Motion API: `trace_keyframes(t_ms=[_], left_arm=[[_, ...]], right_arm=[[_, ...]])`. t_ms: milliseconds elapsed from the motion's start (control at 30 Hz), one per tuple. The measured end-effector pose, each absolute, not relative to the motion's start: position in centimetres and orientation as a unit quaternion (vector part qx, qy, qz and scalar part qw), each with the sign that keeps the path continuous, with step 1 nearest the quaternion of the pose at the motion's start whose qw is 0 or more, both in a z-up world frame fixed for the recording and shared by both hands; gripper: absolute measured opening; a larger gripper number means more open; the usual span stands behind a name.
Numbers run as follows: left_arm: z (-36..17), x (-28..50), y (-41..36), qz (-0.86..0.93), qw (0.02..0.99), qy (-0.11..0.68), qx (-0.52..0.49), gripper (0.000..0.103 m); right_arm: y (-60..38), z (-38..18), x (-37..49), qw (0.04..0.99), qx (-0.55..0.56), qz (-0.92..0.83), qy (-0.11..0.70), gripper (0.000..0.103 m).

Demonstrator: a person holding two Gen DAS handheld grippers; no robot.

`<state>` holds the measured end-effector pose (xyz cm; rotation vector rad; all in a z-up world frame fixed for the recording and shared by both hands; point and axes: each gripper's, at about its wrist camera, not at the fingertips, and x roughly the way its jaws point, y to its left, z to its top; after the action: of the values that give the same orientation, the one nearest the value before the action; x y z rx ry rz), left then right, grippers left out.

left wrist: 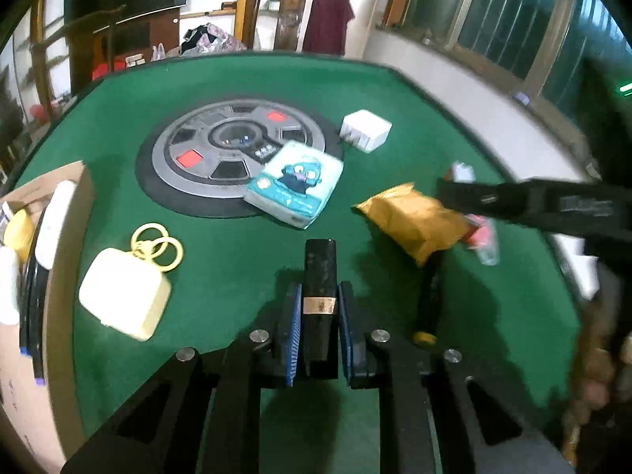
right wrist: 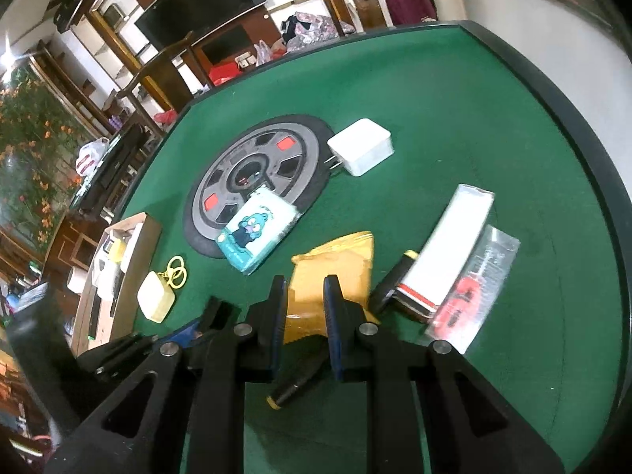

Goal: Organize objects

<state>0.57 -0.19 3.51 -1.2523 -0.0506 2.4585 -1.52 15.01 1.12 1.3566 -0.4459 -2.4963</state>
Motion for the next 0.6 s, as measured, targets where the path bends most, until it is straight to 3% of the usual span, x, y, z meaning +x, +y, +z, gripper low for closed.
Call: trace_keyframes(t_ms=[167,233,300,333,600], left_arm=[[5.7,2.7,-4.2,0.88,0.201,-0.067,-0.425,0.014],[6.1,3.2,-5.7,0.882,0.203,-0.084,-0.417,0.014],[6.5,3.8,-7.4,0.884,0.202,-0.099,-0.409,0.014],[6.7,3.9,-8.1,0.885,0.202,-0.104,-0.407,0.014],[7.2,5.1,-13.4,0.893,0.188,-0.136,-0.386,0.014]], right_arm=[[12.7,1.8,-2.9,0.147,0.473,-0.854,-0.156,0.016],[11.8,1.7,-3.8,0.151,0.479,-0.849,-0.165,0.021],[10.6,1.3,-5.0,0.149,0.489,-0.842,-0.169,0.036],[10.2,1.0,-5.5,0.146,0.494,-0.839,-0.173,0.038],[7.7,-1.9,-9.0,0.055,0.531,-0.821,-0.201,0.039]])
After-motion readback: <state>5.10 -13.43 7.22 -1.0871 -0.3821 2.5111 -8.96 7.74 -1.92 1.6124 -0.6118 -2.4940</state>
